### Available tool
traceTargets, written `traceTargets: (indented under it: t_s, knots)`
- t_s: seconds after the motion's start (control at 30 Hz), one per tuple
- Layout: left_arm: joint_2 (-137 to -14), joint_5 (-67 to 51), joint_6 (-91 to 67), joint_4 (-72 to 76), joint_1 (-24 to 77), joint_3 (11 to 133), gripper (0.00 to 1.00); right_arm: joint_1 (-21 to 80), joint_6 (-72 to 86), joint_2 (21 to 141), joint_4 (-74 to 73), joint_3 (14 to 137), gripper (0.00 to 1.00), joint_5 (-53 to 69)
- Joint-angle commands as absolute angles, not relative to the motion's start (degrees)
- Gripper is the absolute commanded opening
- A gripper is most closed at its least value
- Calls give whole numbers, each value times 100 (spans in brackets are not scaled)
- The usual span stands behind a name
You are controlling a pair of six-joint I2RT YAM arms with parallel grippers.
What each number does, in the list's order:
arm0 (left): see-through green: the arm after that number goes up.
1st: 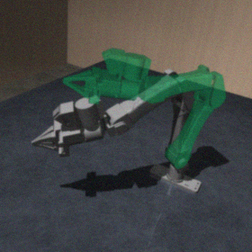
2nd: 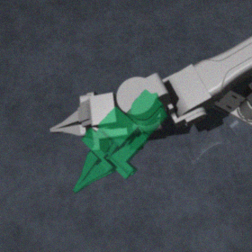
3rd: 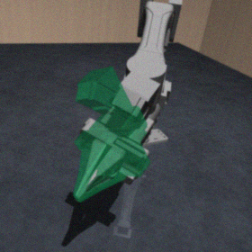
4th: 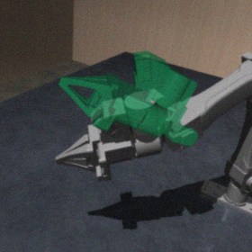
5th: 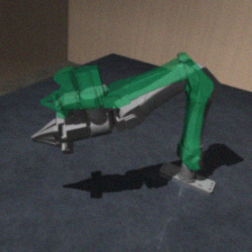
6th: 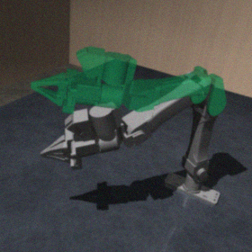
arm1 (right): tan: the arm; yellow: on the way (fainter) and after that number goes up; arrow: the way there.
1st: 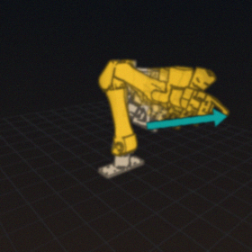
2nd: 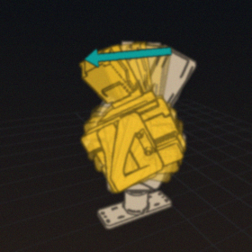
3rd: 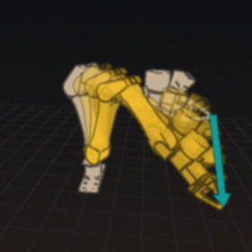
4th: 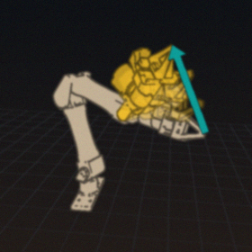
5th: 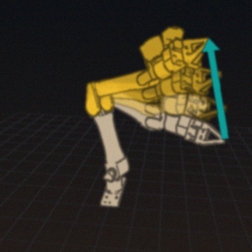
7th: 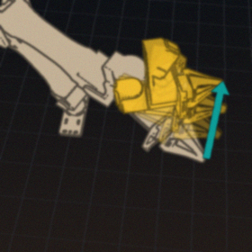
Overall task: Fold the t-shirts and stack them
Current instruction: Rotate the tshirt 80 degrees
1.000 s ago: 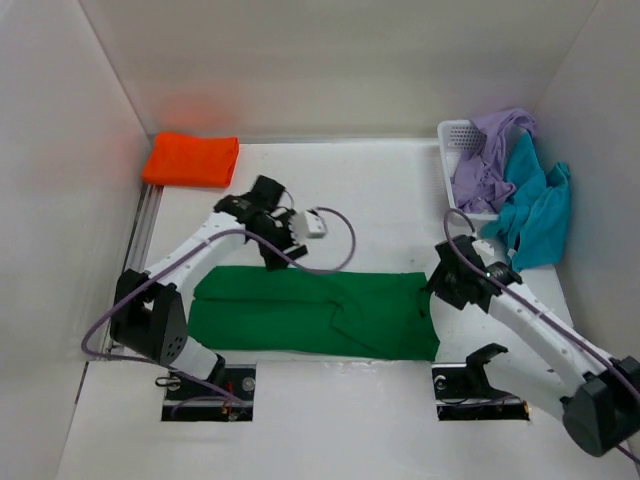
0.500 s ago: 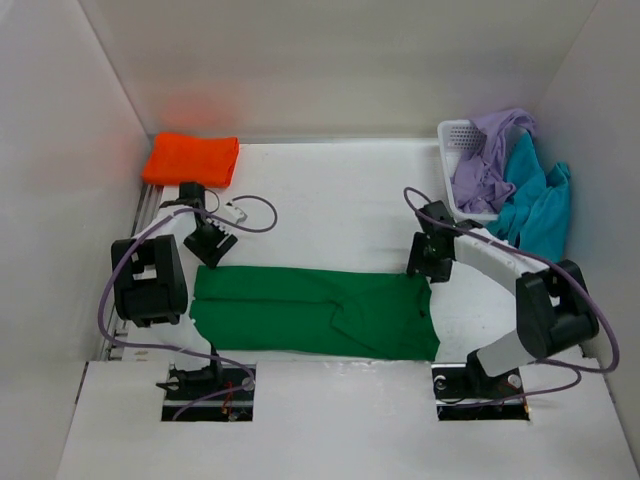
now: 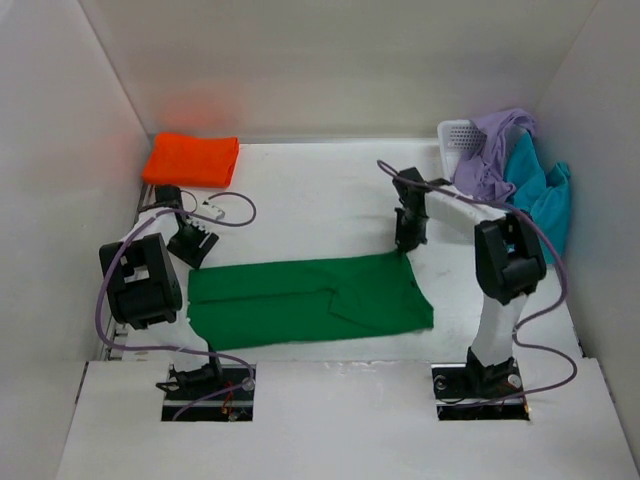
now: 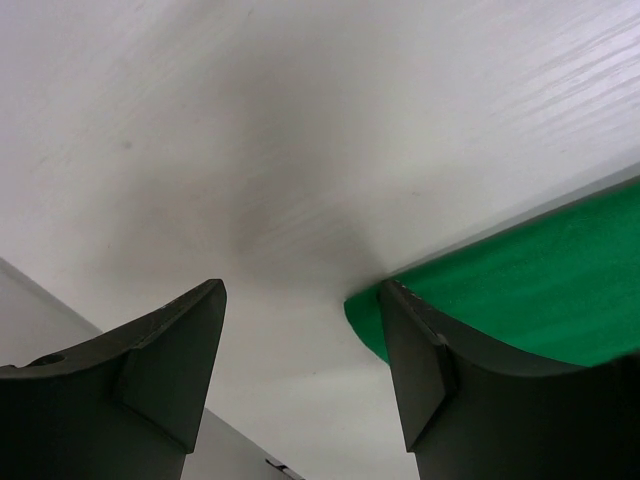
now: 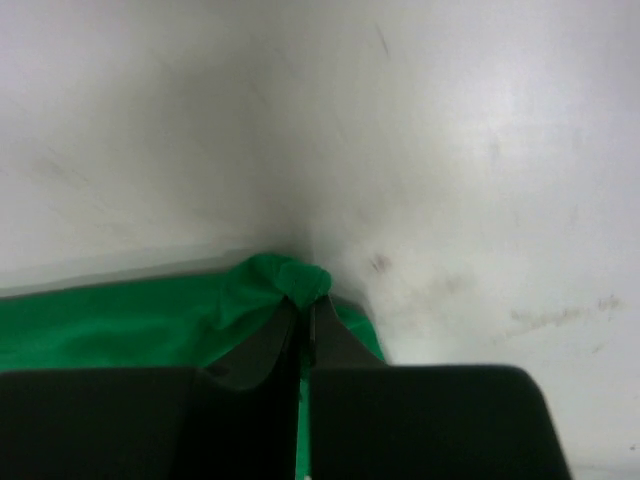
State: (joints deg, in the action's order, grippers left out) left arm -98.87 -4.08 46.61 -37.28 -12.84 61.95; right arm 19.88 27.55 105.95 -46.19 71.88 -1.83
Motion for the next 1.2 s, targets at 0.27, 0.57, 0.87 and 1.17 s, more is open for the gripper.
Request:
traceTargets:
  t_s: [0.27,0.57,0.87,1.17]
  knots:
    - [-9808,-369,4140,-3779,-1639,6398,62,2298,1934,13999,-4562,14427,43,-1133]
    - [-9923,-448,3613,-3779,-1376,6328,61,1877,2425,11867,-3726,11034,61,-1635]
    - [-9730,-932,3419,-3771,-638,6065,60,1376,3164,12584,-3998,10826,61,-652]
    - [-9765,-1019,3243,-3770,-523,6003,60,1305,3252,13499,-4728,11786,57,113]
